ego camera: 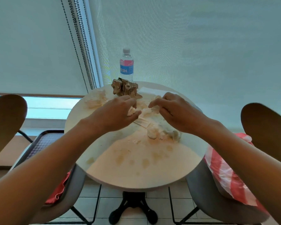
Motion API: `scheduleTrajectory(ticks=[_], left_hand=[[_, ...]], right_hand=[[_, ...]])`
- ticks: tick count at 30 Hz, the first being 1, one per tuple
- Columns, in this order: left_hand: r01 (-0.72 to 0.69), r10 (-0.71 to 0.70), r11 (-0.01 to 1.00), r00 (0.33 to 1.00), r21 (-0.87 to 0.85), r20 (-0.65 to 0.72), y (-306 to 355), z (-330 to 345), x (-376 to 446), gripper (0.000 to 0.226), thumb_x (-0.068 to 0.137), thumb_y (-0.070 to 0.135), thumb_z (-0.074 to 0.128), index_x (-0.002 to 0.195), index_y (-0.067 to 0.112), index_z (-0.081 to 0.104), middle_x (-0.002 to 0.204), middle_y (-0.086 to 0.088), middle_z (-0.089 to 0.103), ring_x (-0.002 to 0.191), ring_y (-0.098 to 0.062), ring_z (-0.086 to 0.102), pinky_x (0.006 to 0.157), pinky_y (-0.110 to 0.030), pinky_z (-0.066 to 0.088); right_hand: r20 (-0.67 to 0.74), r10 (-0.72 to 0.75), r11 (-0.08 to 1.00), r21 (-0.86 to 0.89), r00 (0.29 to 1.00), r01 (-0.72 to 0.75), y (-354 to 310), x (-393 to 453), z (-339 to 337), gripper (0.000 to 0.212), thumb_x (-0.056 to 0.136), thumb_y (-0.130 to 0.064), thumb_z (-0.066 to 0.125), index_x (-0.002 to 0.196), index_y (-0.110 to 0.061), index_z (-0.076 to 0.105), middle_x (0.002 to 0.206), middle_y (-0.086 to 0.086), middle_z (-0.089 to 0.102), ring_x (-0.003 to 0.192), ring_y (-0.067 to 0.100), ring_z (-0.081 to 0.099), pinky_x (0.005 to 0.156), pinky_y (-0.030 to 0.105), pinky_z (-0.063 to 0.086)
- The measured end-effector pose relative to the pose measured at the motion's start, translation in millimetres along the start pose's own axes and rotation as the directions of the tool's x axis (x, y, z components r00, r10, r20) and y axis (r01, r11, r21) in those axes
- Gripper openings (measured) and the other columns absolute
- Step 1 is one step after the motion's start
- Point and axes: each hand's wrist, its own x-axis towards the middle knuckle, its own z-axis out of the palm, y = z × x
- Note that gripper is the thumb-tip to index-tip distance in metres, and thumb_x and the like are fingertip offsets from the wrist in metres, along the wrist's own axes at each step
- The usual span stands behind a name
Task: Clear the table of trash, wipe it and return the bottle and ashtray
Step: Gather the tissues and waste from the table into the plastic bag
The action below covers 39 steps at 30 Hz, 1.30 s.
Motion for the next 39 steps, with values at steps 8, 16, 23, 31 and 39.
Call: scheduleTrajectory(ticks=[8, 16, 23, 31, 39], left_hand=[[-0.015, 0.015, 1.0, 0.999, -0.007, -0.043, -3.6, -14.5, -6.6, 0.026, 0.093, 0.047, 0.059, 0.096, 0.022, 0.065, 0.079, 0.01, 0.057, 0.071, -0.008, 0.048, 0.076, -0.036, 0.049], [-0.06, 0.06, 0.995, 0.998, -0.085, 0.007, 24.9, -25.1, -5.9, 0.038, 0.099, 0.059, 0.032, 0.098, 0.026, 0.051, 0.086, 0.012, 0.056, 0.071, -0.013, 0.058, 0.062, -0.034, 0.049], [-0.146, 0.188, 0.942, 0.976, -0.303, 0.113, 71.7, -8.6, 6.2, 0.021, 0.097, 0.035, 0.03, 0.107, 0.025, 0.045, 0.102, 0.002, 0.053, 0.085, -0.017, 0.054, 0.079, -0.044, 0.05], [-0.191, 0.254, 0.917, 0.956, -0.351, 0.144, 155.6, 26.1, 36.1, 0.034, 0.096, 0.026, 0.053, 0.128, 0.022, 0.043, 0.125, 0.001, 0.054, 0.094, -0.015, 0.054, 0.082, -0.027, 0.039], [-0.246, 0.317, 0.918, 0.927, -0.31, 0.202, 253.0, 92.7, 76.1, 0.035, 0.094, 0.038, 0.063, 0.121, 0.019, 0.052, 0.1, -0.002, 0.065, 0.085, -0.019, 0.059, 0.073, -0.03, 0.043]], right_hand=[[-0.021, 0.025, 0.997, 0.067, 0.999, -0.023, -15.2, -0.4, -8.2, 0.033, 0.1, -0.03, 0.032, 0.108, -0.025, 0.063, 0.084, -0.013, 0.049, 0.076, 0.001, 0.049, 0.069, 0.027, 0.037], [-0.177, 0.122, 0.99, 0.092, 0.977, -0.106, -23.0, -16.5, -9.4, 0.024, 0.099, -0.042, 0.047, 0.09, -0.023, 0.059, 0.079, -0.003, 0.06, 0.072, 0.014, 0.056, 0.064, 0.034, 0.045], [-0.352, 0.26, 0.964, 0.046, 0.899, -0.261, 3.8, -64.1, -19.0, 0.012, 0.088, -0.029, 0.068, 0.097, -0.02, 0.068, 0.087, 0.004, 0.059, 0.073, 0.016, 0.054, 0.061, 0.022, 0.039], [-0.282, 0.4, 0.914, 0.052, 0.872, -0.402, 58.2, -145.9, -59.3, 0.011, 0.091, -0.027, 0.069, 0.097, -0.018, 0.065, 0.08, 0.002, 0.069, 0.067, 0.016, 0.065, 0.063, 0.026, 0.054], [-0.021, 0.588, 0.794, 0.208, 0.809, -0.571, 129.4, -232.2, -90.1, 0.009, 0.102, -0.028, 0.033, 0.105, -0.022, 0.028, 0.072, 0.008, 0.056, 0.06, 0.021, 0.052, 0.064, 0.051, 0.049]])
